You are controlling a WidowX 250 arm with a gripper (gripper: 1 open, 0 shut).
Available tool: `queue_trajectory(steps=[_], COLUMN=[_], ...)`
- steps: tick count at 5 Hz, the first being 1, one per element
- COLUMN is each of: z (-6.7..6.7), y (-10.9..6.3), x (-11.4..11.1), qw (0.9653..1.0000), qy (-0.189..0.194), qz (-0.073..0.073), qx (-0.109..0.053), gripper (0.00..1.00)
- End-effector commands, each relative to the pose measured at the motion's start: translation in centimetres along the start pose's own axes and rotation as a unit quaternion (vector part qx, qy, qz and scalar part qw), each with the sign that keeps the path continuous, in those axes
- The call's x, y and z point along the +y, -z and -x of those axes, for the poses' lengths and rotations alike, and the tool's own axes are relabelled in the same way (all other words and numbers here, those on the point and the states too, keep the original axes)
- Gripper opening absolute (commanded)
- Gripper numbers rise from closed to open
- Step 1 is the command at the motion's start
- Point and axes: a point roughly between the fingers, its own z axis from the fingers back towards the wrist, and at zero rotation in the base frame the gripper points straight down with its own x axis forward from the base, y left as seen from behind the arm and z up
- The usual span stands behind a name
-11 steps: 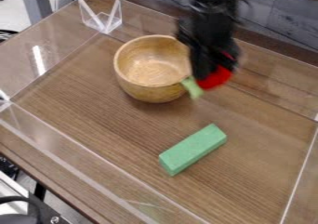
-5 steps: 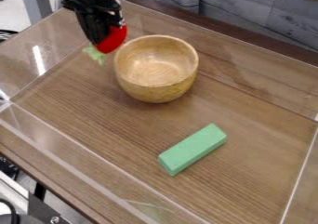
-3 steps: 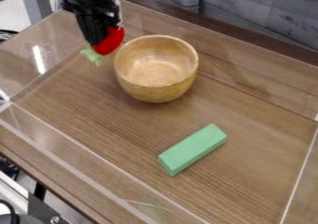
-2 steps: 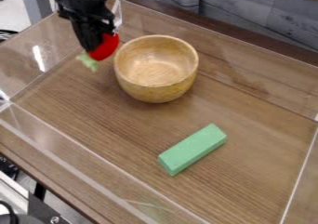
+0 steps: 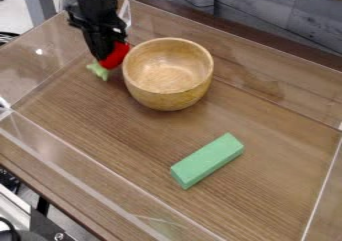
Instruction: Move the red fruit to the left
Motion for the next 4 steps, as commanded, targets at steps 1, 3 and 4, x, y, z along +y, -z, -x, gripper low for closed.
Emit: queue_trajectory(steps=[1,3,4], z=[-1.3,-1.8,-2.3], y=[-1.8,-1.5,-1.3], x=[1.2,1.2,0.5], qw=[0.9994,0.9996,0.9998], qy=[-0.012,-0.013,0.002], qz=[-0.017,-0.011,-0.007], qx=[-0.026,-0.02,-0.017], gripper=[0.0,0.0,1.0])
